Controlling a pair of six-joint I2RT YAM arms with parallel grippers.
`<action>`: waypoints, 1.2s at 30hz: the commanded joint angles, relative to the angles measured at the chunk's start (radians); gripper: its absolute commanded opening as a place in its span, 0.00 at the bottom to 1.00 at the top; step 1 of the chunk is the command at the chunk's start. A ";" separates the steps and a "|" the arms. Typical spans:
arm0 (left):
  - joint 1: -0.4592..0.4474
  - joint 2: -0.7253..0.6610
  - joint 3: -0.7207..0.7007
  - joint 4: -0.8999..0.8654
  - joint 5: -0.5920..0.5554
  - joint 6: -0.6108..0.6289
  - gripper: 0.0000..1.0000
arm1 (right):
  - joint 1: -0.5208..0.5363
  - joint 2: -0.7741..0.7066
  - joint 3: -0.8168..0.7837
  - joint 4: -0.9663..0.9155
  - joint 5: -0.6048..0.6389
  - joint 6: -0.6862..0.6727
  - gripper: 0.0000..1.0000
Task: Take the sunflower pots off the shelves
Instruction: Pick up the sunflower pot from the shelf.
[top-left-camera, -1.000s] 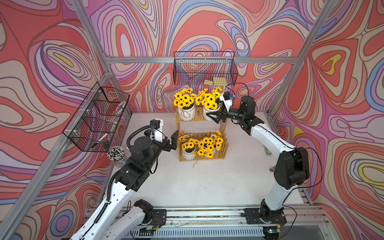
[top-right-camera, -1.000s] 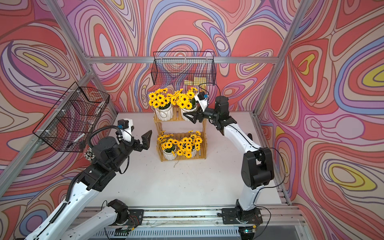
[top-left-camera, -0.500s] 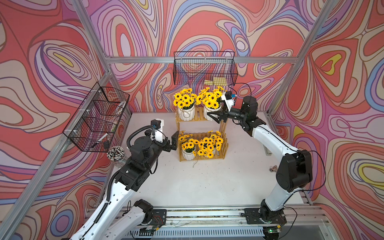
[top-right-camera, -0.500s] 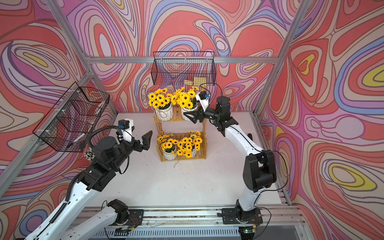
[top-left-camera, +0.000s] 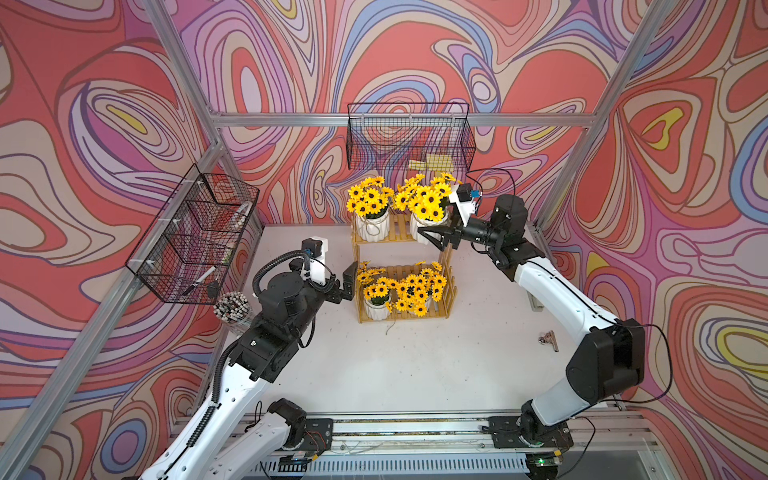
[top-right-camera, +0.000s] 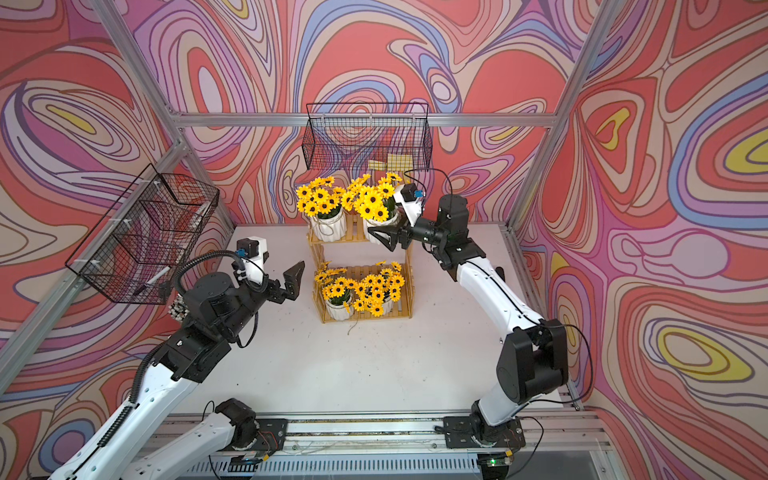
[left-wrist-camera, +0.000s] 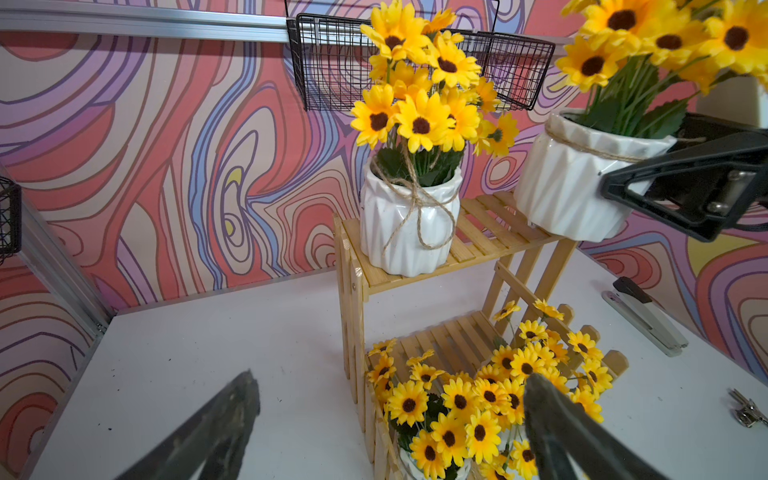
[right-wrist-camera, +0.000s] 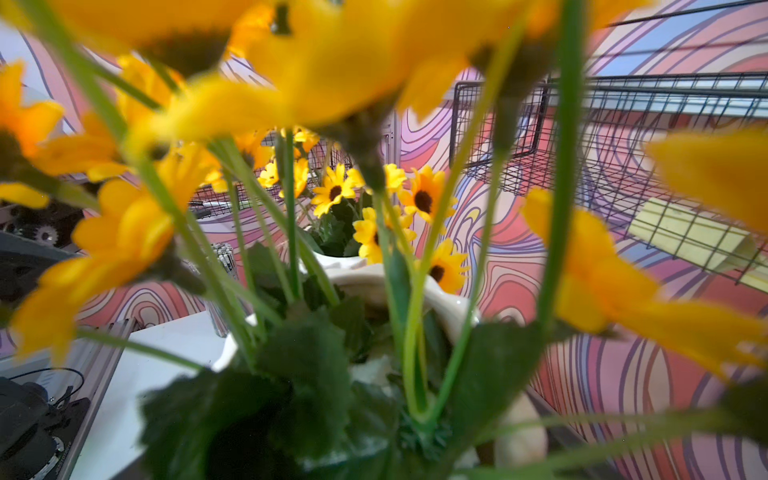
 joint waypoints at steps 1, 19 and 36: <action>0.008 -0.001 0.036 0.002 0.017 0.021 1.00 | 0.039 -0.087 -0.016 -0.003 0.040 -0.049 0.00; 0.024 -0.015 0.073 -0.001 0.082 0.061 1.00 | 0.252 -0.324 -0.286 -0.018 0.251 -0.018 0.00; 0.030 0.002 0.178 -0.026 0.174 0.057 1.00 | 0.470 -0.425 -0.611 0.164 0.410 0.042 0.00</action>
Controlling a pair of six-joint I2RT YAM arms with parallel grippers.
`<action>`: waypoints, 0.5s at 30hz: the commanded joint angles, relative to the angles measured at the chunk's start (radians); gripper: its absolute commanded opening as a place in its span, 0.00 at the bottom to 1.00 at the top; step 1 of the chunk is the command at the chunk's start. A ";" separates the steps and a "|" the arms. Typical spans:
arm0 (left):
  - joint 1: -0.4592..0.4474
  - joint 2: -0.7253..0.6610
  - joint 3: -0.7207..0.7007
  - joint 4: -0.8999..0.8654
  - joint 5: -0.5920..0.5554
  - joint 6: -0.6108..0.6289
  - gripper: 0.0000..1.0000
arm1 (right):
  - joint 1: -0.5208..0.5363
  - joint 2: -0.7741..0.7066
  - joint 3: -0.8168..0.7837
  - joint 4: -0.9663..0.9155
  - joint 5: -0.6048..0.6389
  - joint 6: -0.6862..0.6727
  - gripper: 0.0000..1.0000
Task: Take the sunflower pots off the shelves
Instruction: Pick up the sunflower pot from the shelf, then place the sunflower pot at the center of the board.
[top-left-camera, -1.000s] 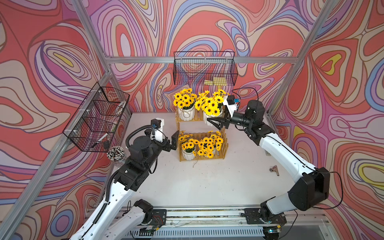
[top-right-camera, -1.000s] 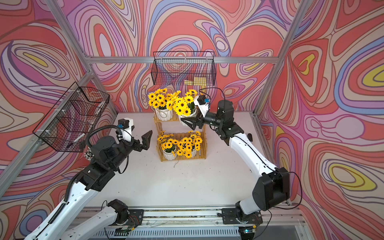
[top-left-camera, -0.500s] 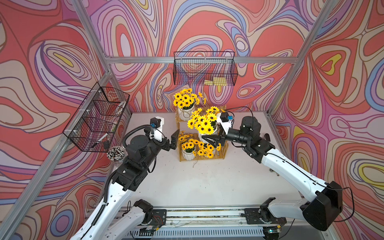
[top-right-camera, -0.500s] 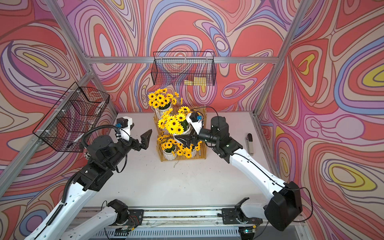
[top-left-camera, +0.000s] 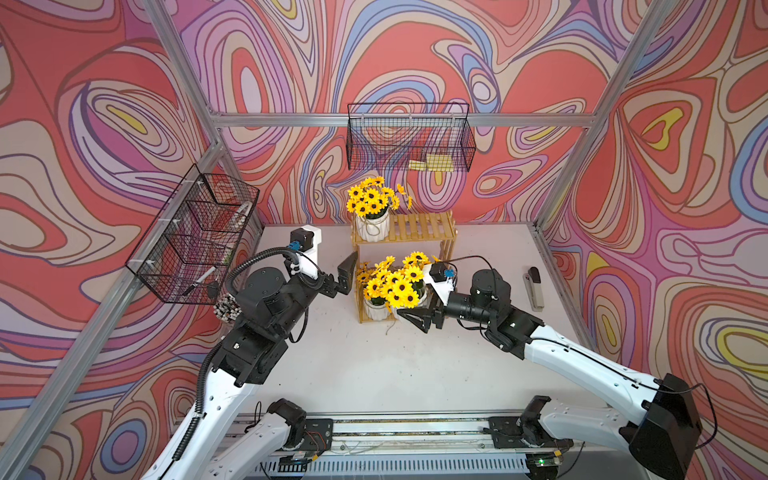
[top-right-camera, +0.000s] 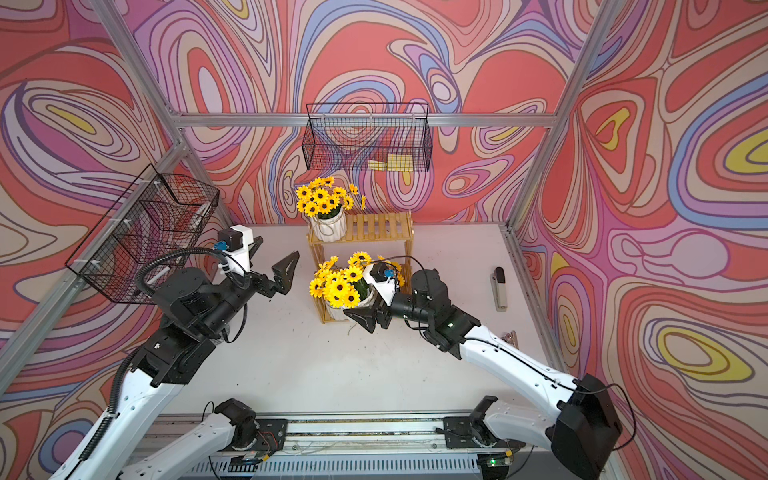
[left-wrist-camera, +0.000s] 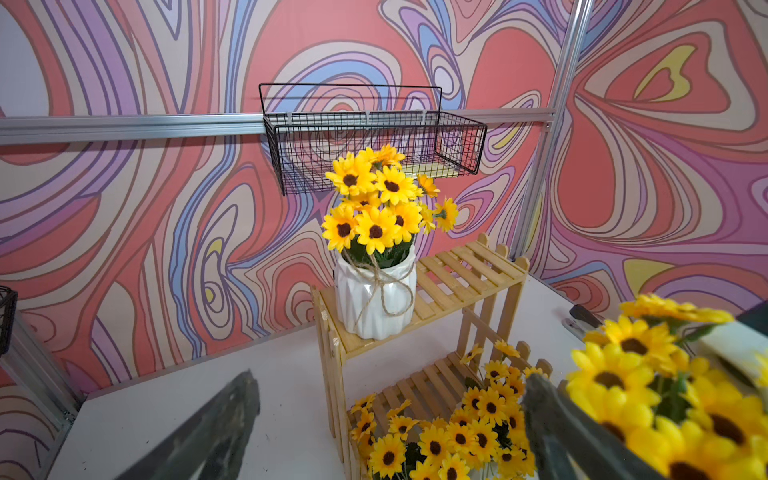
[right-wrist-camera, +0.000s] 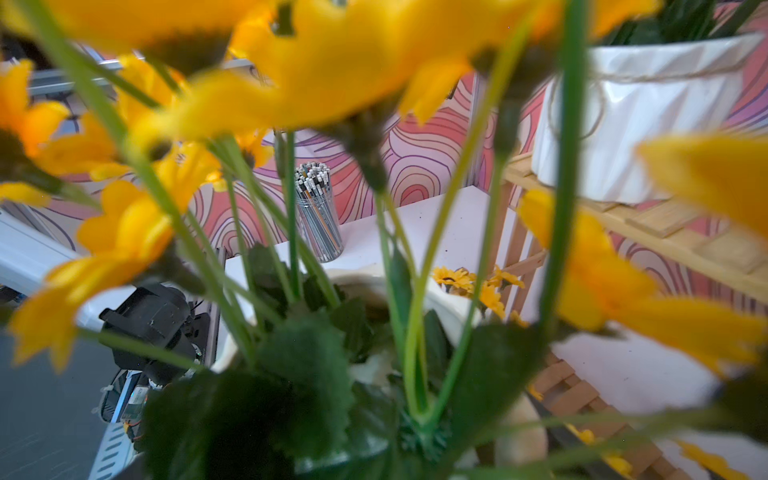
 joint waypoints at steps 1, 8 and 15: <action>0.009 0.010 0.036 -0.014 0.047 0.010 1.00 | 0.054 -0.015 -0.044 0.141 0.069 0.014 0.00; 0.009 0.018 0.052 -0.017 0.065 -0.017 1.00 | 0.125 0.020 -0.133 0.241 0.114 0.046 0.00; 0.009 0.017 0.054 -0.009 0.087 -0.031 1.00 | 0.168 0.110 -0.163 0.374 0.150 0.088 0.00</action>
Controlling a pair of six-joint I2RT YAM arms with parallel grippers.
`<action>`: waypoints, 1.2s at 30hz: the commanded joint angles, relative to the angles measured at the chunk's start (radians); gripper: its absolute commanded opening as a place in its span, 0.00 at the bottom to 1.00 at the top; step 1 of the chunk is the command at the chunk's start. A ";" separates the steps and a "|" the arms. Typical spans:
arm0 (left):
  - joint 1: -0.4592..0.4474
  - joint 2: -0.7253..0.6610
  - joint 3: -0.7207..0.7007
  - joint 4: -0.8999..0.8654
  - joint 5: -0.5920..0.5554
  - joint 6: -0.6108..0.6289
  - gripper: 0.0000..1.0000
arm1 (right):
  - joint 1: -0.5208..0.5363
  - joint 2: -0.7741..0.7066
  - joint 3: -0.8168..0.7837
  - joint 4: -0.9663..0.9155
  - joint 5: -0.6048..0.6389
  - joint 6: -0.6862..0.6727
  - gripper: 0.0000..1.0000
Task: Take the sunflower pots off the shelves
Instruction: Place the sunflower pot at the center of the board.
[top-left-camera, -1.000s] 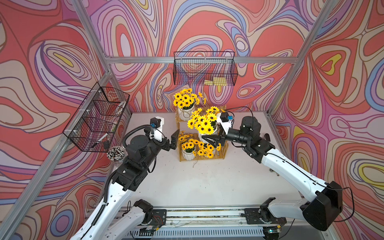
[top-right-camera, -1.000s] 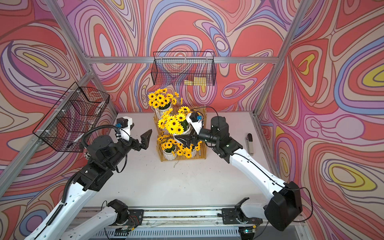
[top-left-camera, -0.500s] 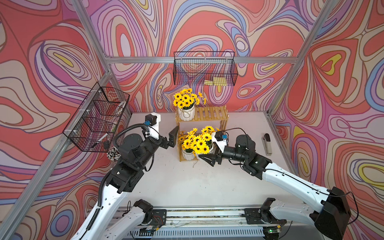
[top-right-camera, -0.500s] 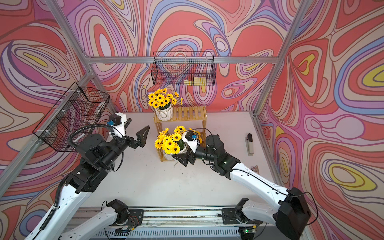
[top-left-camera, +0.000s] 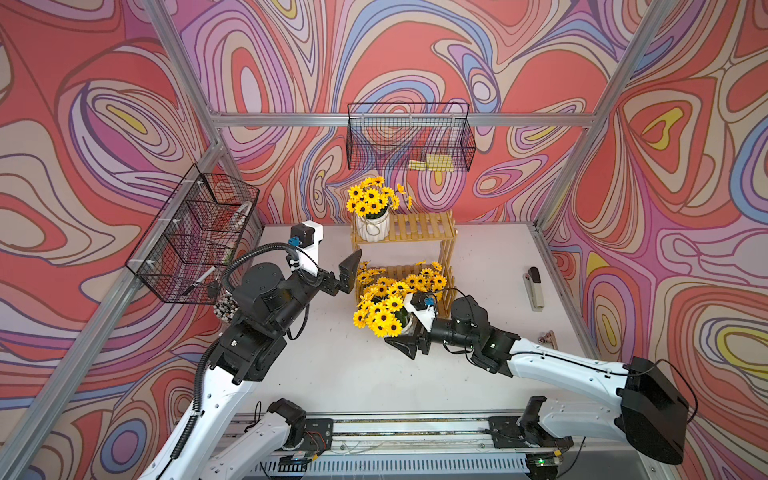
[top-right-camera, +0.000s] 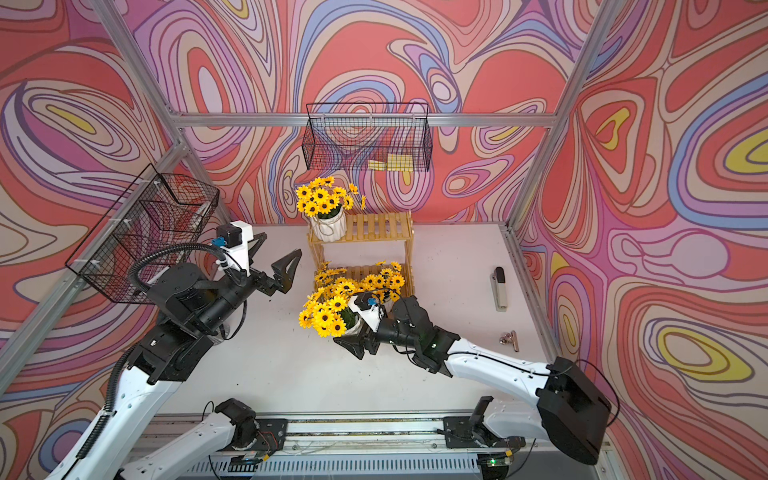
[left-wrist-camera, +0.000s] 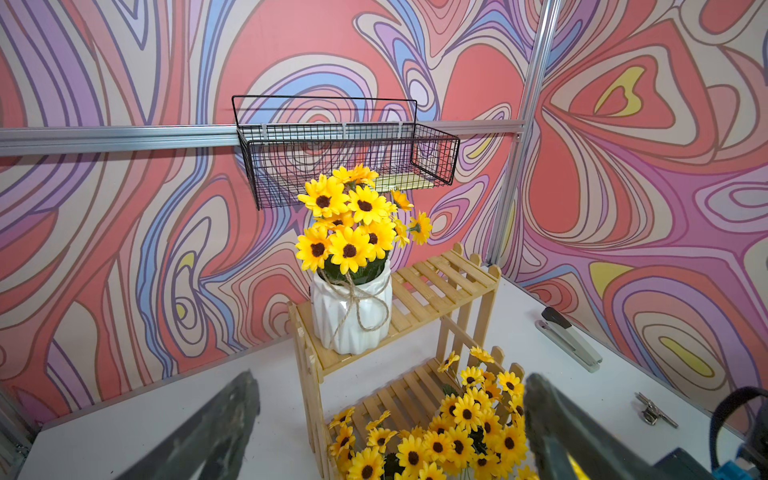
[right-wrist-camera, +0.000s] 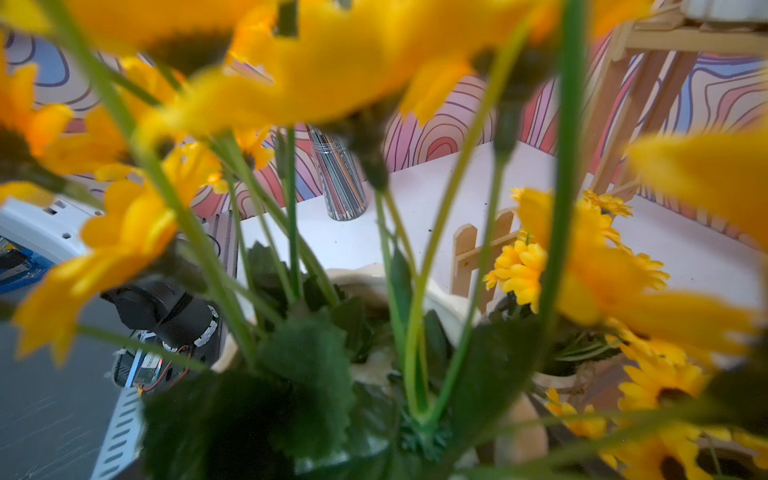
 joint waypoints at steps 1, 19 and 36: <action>0.009 -0.004 0.020 0.002 0.026 -0.011 1.00 | 0.021 0.041 -0.009 0.195 0.029 0.042 0.00; 0.009 -0.046 -0.047 0.027 0.057 -0.054 1.00 | 0.158 0.355 0.055 0.405 0.088 0.092 0.00; 0.009 -0.065 -0.081 0.029 0.058 -0.074 1.00 | 0.194 0.629 0.182 0.504 0.112 0.114 0.00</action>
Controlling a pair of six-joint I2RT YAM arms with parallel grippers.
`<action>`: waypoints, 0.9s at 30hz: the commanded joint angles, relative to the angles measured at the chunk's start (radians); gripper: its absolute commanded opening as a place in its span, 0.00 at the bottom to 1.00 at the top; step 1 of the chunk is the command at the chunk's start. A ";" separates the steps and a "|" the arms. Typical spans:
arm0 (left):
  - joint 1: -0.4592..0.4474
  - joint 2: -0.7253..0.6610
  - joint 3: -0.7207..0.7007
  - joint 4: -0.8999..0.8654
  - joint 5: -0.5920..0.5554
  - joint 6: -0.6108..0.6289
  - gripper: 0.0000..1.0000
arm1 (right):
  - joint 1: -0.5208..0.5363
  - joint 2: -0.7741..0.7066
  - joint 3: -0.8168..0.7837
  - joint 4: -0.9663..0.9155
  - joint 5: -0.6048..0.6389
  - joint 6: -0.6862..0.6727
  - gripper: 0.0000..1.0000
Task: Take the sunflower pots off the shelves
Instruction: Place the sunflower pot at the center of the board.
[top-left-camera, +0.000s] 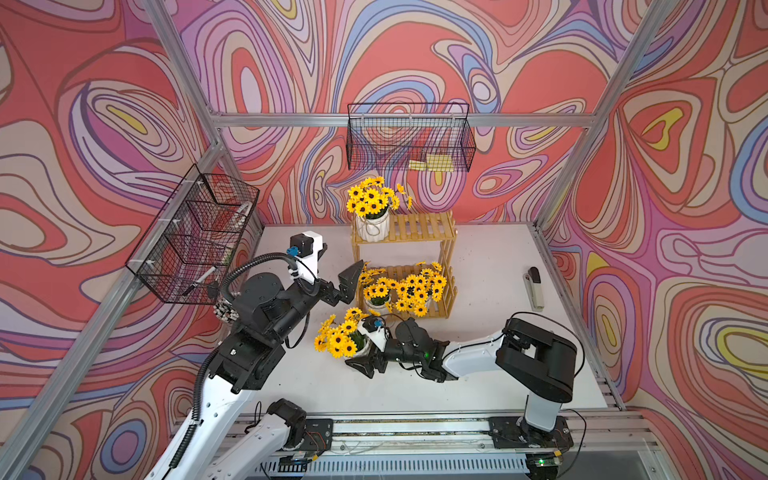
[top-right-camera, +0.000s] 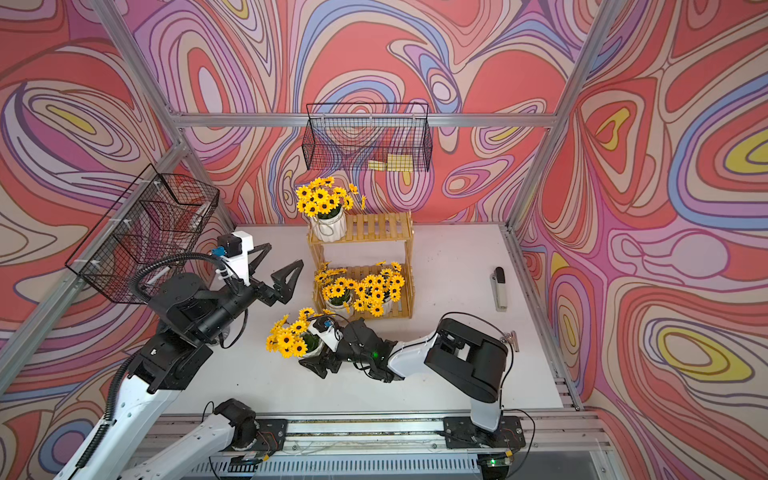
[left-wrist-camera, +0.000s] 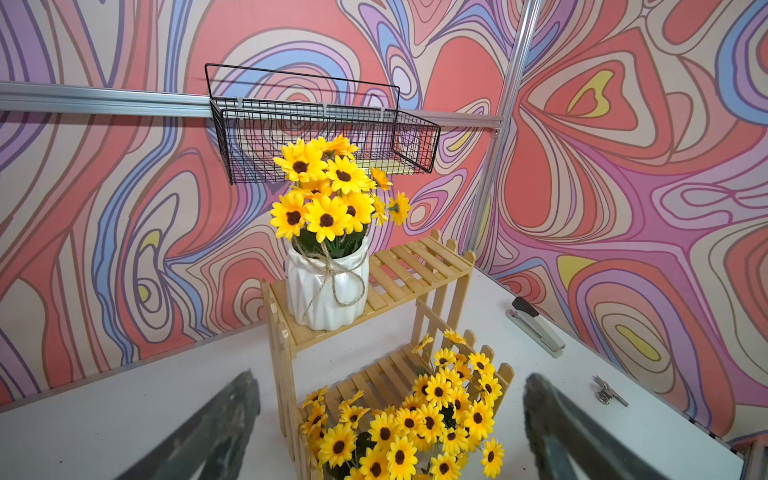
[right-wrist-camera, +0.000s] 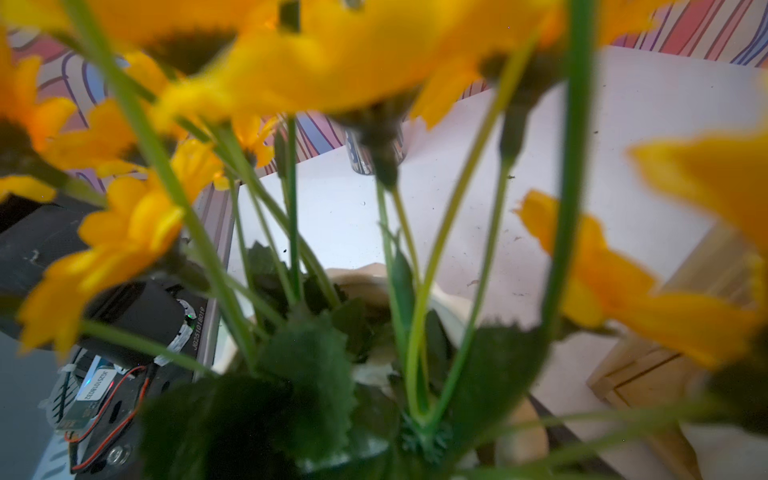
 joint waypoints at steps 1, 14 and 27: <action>0.009 -0.007 -0.008 0.029 0.007 -0.012 1.00 | 0.005 0.034 0.055 0.097 0.014 0.005 0.00; 0.008 -0.005 -0.020 0.027 -0.002 -0.005 1.00 | 0.007 0.190 0.184 0.061 -0.024 -0.051 0.00; 0.008 0.013 -0.025 0.034 -0.014 0.004 1.00 | 0.007 0.274 0.220 0.005 -0.060 -0.115 0.00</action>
